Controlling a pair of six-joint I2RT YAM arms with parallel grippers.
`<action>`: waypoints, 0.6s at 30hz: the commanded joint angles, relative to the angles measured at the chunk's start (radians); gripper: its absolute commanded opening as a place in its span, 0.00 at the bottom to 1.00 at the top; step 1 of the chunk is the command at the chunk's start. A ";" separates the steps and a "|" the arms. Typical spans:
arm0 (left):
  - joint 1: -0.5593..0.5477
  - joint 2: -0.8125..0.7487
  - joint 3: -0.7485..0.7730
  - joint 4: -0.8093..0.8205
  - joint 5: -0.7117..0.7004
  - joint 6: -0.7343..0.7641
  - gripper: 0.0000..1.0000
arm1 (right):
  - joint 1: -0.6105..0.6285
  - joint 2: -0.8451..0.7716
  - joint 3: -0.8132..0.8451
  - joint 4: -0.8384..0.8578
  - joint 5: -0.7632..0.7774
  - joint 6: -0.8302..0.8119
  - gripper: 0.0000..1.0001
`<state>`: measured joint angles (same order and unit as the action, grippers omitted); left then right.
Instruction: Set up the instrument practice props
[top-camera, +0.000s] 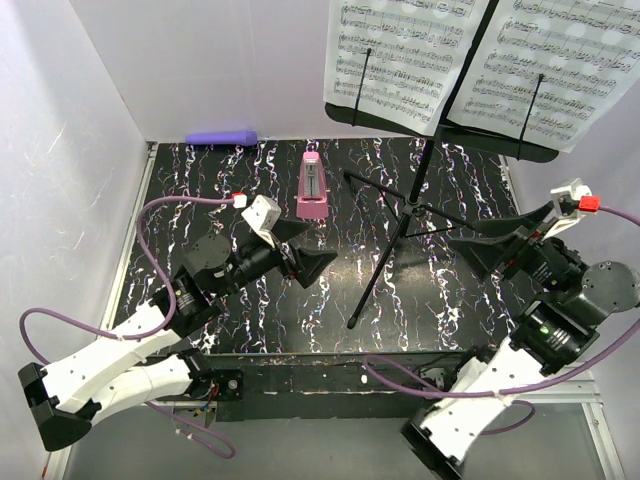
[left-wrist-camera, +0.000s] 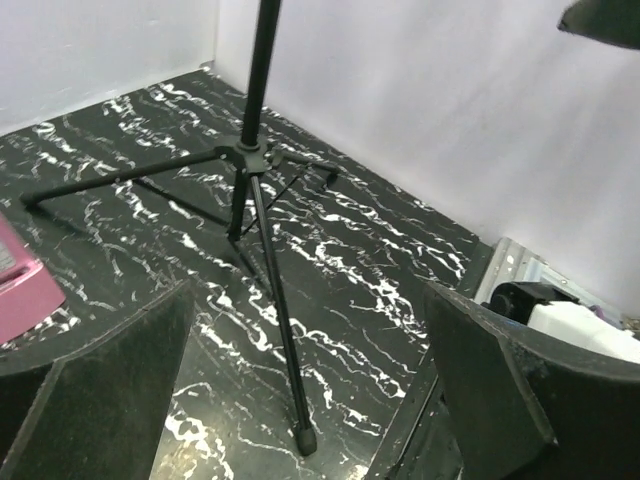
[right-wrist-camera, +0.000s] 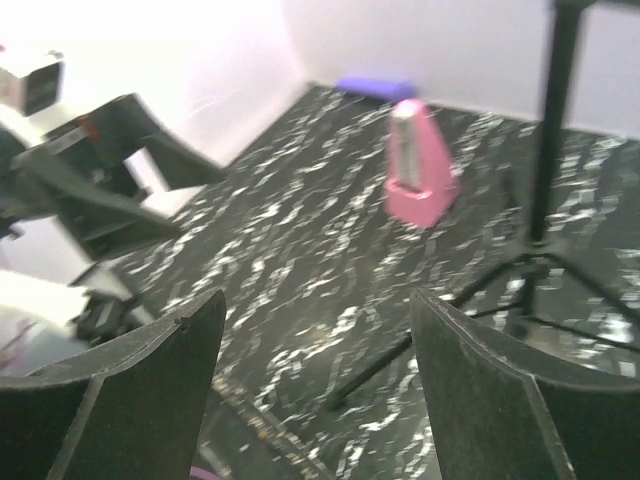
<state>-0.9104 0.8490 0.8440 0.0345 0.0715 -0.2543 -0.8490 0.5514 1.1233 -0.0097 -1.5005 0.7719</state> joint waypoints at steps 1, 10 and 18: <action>0.011 -0.042 0.015 -0.152 -0.127 0.020 0.98 | 0.197 0.016 -0.048 -0.094 -0.021 -0.031 0.81; 0.013 -0.096 -0.032 -0.258 -0.236 -0.019 0.98 | 0.695 0.068 0.020 -0.921 0.388 -0.845 0.79; 0.037 -0.068 -0.098 -0.271 -0.282 -0.112 0.98 | 0.797 0.067 -0.112 -0.978 0.506 -1.155 0.81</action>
<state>-0.8948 0.7578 0.7628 -0.2070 -0.1635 -0.3099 -0.0898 0.6155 1.0691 -0.9241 -1.0966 -0.1436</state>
